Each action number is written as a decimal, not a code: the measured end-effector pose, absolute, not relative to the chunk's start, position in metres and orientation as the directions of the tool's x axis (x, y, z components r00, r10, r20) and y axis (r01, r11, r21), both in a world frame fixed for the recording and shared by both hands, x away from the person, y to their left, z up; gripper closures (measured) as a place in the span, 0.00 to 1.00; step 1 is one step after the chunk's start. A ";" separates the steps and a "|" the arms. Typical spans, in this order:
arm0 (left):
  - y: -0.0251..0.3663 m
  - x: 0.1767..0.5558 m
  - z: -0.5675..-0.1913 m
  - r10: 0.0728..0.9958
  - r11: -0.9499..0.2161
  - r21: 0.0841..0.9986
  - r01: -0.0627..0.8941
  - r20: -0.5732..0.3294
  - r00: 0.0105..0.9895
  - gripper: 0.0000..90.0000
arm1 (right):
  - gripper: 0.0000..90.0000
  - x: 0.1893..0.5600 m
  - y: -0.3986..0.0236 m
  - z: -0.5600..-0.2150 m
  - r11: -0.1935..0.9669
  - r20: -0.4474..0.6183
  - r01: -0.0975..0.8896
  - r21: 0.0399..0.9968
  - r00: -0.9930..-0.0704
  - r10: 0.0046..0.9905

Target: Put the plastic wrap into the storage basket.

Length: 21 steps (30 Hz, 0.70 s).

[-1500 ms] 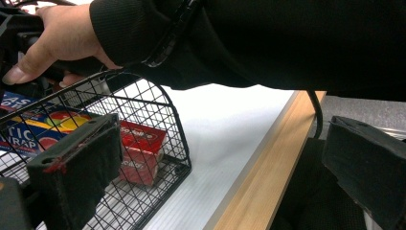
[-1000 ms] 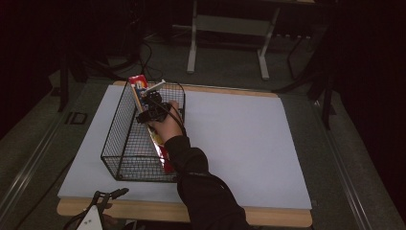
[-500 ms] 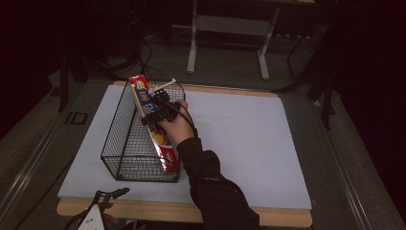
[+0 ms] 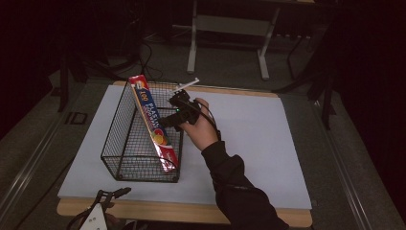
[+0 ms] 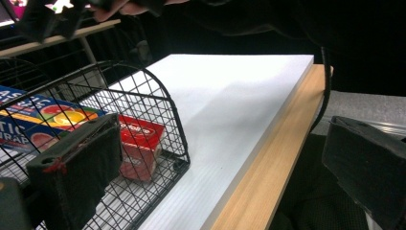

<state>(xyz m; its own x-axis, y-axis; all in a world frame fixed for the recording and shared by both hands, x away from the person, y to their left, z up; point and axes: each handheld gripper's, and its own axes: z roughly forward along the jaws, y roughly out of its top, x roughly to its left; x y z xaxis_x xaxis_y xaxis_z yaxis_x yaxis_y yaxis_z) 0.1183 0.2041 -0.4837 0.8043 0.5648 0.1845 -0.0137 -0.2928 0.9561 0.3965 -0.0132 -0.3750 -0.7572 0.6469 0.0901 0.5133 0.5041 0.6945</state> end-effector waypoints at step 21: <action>0.200 0.121 -0.485 0.561 -0.315 0.949 -0.013 0.197 0.804 0.01 | 0.15 0.359 -0.106 -0.386 0.414 0.103 0.501 0.760 -0.722 0.684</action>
<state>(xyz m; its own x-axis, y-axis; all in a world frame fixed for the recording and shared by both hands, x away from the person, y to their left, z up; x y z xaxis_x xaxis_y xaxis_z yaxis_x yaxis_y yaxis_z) 0.1209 0.2003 -0.4852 0.8038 0.5612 0.1974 -0.0132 -0.3150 0.9490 0.3588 -0.1059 -0.3861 -0.7222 0.6839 0.1032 0.5010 0.4145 0.7597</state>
